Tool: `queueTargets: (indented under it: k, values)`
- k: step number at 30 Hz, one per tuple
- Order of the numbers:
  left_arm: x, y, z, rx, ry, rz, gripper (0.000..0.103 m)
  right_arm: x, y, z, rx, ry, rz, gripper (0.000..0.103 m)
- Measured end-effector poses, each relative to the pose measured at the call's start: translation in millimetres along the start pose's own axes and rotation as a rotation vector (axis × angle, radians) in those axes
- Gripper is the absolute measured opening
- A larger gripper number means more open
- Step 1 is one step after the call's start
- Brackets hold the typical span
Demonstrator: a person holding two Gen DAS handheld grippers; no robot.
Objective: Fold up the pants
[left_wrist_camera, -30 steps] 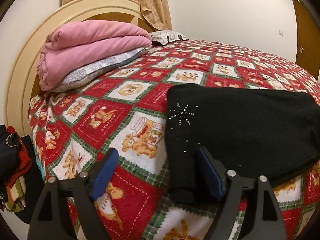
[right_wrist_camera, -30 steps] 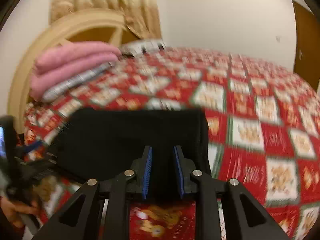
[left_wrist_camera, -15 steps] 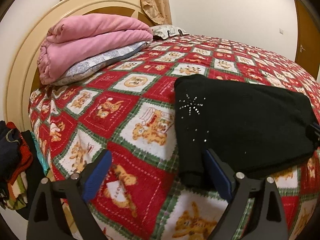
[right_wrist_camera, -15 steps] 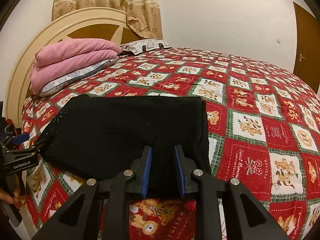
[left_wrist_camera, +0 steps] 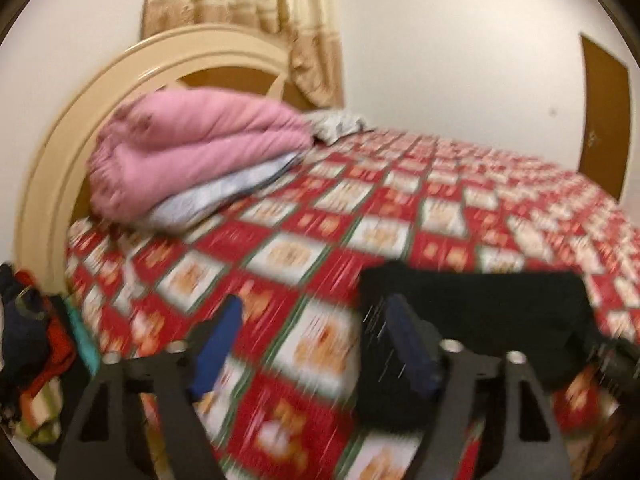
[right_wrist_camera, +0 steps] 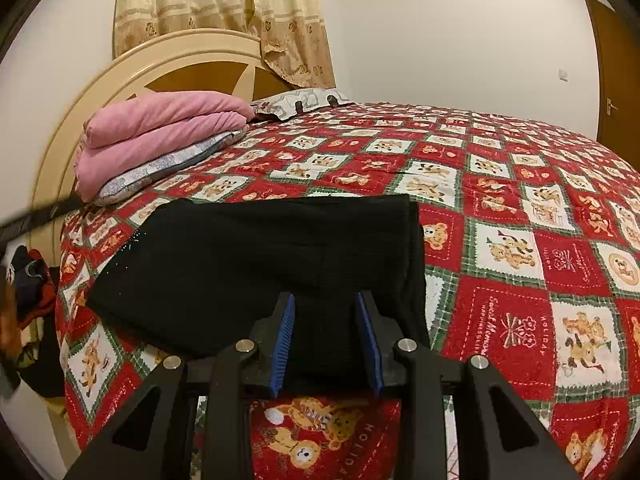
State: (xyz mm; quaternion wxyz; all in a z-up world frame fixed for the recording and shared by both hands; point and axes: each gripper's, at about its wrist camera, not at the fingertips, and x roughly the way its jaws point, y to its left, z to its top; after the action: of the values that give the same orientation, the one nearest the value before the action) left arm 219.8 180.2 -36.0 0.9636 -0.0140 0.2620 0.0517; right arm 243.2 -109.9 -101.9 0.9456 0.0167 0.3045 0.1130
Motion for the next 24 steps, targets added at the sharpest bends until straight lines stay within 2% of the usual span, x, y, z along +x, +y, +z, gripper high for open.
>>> queueTargets:
  k: [1, 2, 3, 6, 9, 10, 13, 19, 21, 23, 24]
  values:
    - [9, -4, 9, 0.001, -0.002, -0.038, 0.04, 0, 0, 0, 0.001, -0.001, 0.001, 0.034]
    - [21, -9, 17, 0.002, 0.012, -0.087, 0.031, 0, 0, 0, -0.001, -0.001, 0.0, 0.034]
    - [32, -15, 21, 0.002, 0.032, -0.122, 0.015, 0, 0, 0, -0.003, -0.002, -0.003, 0.034]
    - [72, -36, 23, 0.004, 0.135, -0.189, 0.014, 1, 0, 0, -0.007, -0.004, -0.006, 0.034]
    - [107, -56, 9, 0.034, 0.251, -0.193, 0.014, 1, 0, 0, -0.004, -0.004, -0.003, 0.034]
    - [125, -62, 2, 0.055, 0.31, -0.163, 0.014, 1, 0, -1, -0.006, -0.003, -0.002, 0.034]
    - [133, -66, 0, 0.08, 0.31, -0.137, 0.015, 1, 2, -1, -0.009, -0.003, -0.003, 0.034]
    - [149, -52, 7, -0.013, 0.356, -0.175, 0.019, 1, 3, -1, -0.016, -0.004, -0.006, 0.034]
    - [143, -48, 8, -0.05, 0.365, -0.186, 0.018, 1, 4, -1, -0.017, -0.005, -0.003, 0.038]
    - [134, -49, 9, -0.039, 0.359, -0.177, 0.022, 1, 6, -2, -0.027, -0.005, -0.002, 0.042]
    - [129, -49, 8, -0.027, 0.354, -0.17, 0.029, 2, 7, -2, -0.033, -0.005, -0.004, 0.044]
